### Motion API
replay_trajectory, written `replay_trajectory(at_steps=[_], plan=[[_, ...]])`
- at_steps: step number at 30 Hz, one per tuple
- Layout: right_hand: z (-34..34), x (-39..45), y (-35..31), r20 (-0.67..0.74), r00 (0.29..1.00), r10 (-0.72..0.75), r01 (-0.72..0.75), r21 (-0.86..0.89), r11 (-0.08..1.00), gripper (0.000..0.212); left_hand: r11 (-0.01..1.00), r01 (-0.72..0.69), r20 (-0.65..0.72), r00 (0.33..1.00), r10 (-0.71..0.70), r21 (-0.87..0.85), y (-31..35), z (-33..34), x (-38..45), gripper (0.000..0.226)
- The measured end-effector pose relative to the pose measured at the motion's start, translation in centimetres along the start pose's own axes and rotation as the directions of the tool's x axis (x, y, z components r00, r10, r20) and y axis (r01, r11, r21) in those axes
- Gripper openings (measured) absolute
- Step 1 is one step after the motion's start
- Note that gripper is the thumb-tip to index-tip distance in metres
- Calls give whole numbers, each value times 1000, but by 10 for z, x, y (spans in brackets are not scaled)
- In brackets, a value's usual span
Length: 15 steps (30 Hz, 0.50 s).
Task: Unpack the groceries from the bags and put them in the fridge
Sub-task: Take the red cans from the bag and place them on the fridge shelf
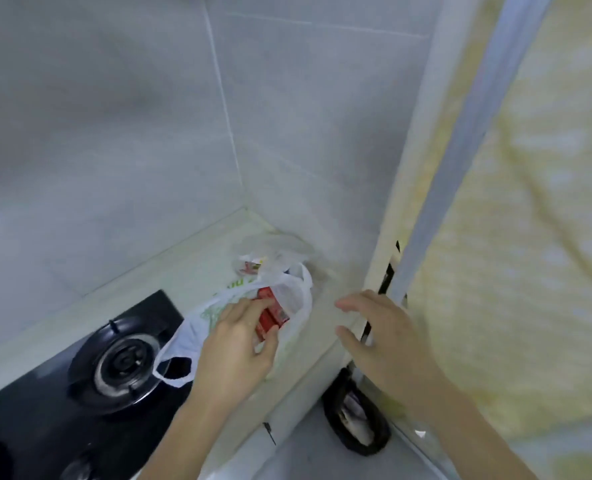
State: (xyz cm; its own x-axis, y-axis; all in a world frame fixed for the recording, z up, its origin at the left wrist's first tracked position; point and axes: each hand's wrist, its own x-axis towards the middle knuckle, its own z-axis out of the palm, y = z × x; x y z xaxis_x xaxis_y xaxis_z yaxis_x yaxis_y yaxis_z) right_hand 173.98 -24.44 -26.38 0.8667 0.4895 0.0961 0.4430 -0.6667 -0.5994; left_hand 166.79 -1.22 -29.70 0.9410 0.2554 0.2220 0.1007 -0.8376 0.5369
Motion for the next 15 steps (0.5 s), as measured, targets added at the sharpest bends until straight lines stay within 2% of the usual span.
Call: replay_trajectory(at_steps=[3,7,10,13,15], plan=[[63,48,-6,132,991,-12,4,62,998,26,987,158,52,986,-157,-27,-54,19,19,40],[143,117,11,263,963,51,-80,102,992,17,941,331,150,936,-318,-74,-102,70,53,27],[187,161,24,301,951,65,-94,84,992,15,892,442,149,892,-426,-93,-127,116,75,19],[227,196,48,314,942,122,-136,25,990,16,808,581,195,808,-556,-97,-135,151,93,16],[250,212,69,356,923,148,-133,-65,989,15,752,655,242,743,-624,-74,-136,169,102,32]])
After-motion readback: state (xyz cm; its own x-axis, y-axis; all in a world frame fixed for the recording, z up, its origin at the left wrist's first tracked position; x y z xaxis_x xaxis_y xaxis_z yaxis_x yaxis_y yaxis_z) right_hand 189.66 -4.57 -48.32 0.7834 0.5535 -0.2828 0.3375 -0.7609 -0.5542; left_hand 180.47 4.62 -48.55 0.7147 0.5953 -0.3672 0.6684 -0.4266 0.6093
